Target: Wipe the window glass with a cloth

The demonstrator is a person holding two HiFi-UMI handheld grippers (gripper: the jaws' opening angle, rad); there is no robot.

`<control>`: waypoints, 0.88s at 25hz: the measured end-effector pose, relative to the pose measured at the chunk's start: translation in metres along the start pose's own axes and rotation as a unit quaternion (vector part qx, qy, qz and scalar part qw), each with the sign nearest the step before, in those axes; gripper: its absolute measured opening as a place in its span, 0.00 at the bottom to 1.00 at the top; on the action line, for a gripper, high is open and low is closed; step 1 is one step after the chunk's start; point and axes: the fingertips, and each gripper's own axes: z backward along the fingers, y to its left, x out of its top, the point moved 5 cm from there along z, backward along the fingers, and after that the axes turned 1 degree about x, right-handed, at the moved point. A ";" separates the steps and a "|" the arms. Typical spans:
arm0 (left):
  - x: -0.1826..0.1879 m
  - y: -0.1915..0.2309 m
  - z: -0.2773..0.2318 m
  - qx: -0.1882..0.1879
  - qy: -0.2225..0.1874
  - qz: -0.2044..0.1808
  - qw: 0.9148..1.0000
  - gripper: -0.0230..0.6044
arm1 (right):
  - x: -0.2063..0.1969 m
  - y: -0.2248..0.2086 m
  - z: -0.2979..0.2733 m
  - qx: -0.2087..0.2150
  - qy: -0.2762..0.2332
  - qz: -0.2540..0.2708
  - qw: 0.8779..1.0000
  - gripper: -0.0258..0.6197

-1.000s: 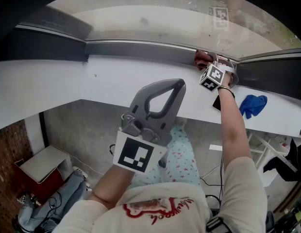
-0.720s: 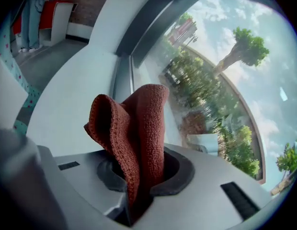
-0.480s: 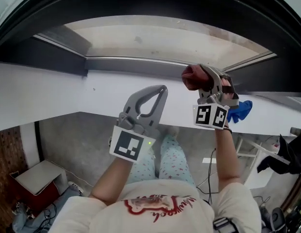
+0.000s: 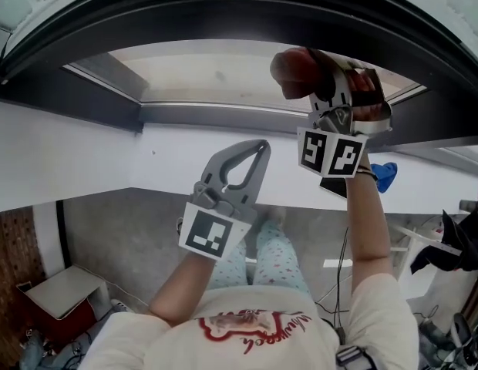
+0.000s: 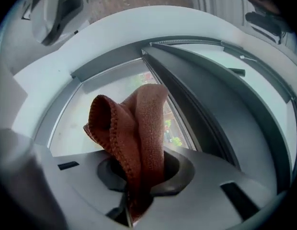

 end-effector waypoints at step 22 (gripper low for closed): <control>-0.028 0.034 0.019 0.049 0.020 0.032 0.998 0.07 | -0.026 0.125 -0.027 0.090 0.020 -0.055 0.994 0.17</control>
